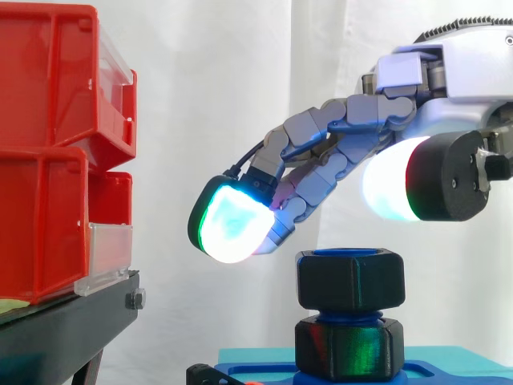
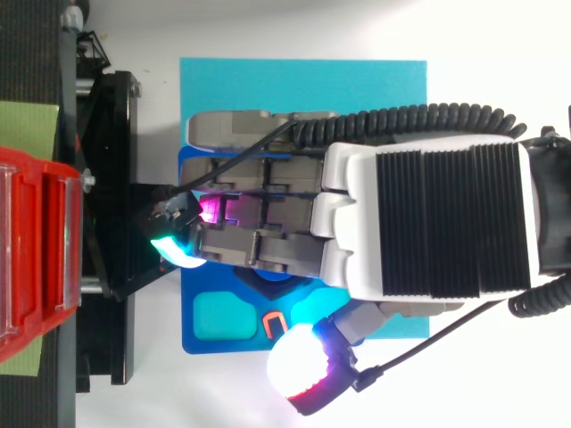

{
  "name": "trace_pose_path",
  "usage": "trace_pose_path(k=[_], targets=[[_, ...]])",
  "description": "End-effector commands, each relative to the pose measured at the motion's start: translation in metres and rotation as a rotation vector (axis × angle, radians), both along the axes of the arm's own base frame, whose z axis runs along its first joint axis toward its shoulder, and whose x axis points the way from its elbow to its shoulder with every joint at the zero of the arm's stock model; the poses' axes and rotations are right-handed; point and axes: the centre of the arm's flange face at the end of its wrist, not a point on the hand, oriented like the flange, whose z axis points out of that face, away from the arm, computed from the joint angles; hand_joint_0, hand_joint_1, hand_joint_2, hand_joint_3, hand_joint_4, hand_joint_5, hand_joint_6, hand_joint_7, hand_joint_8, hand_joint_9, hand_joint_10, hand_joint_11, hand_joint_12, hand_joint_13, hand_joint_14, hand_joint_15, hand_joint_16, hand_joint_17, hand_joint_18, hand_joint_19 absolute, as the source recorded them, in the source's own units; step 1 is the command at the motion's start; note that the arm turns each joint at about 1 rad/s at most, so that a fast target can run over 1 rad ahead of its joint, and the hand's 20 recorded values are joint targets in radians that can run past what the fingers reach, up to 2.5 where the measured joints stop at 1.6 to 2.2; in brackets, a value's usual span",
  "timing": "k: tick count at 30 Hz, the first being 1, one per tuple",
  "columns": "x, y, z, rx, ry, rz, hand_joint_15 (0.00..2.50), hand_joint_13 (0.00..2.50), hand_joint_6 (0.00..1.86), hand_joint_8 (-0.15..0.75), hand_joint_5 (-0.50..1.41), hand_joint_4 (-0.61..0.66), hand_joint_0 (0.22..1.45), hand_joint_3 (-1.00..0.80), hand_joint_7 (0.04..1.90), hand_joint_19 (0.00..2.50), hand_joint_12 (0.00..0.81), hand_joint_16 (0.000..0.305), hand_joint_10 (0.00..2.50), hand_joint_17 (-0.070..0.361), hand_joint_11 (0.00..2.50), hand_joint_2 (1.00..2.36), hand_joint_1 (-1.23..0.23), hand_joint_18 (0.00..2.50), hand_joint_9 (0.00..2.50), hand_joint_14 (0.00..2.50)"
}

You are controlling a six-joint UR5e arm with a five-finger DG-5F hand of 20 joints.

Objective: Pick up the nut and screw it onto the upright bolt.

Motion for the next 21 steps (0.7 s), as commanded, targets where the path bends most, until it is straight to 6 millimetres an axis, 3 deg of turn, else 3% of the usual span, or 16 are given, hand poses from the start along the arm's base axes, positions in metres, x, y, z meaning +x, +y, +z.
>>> trace_pose_path(k=[1,21], targets=[[-0.001,-0.0004,-0.0008,-0.001,0.009,0.0,0.0,0.53,0.5,0.199,-0.09,0.24,0.48,-0.5,0.76,0.0,0.186,0.014,0.0,0.031,0.0,1.0,-0.27,0.05,0.55,0.0],[-0.0044,-0.0093,-0.0036,-0.006,0.038,-0.007,0.0,0.67,0.5,0.217,-0.05,0.28,0.5,-0.5,0.99,0.0,0.178,0.01,0.0,0.022,0.0,1.0,-0.29,0.17,0.65,0.0]])
